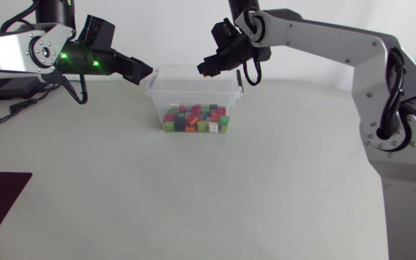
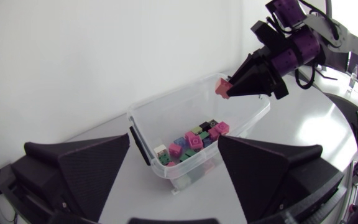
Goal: Place the duplo bricks in the container
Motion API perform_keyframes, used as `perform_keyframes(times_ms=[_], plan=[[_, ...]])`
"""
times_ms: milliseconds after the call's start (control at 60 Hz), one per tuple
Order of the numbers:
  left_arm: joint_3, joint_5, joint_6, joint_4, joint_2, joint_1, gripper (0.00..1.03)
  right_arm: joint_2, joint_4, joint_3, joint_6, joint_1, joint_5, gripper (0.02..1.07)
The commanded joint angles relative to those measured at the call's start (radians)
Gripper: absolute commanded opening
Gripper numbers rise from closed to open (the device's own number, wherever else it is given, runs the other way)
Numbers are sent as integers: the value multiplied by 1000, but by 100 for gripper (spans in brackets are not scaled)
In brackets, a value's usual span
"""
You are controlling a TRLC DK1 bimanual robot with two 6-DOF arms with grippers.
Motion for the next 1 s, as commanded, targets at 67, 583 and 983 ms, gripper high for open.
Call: perform_keyframes(times_ms=[67,583,983], plan=[[-50,1,-14,15,-46,13,99,51,-13,52,22,10,23,41],[-171,1,-14,24,-164,41,99,-180,25,-181,9,-10,92,103],[-377,-142,-24,66,-377,59,99,-594,220,-711,-11,-84,235,103]])
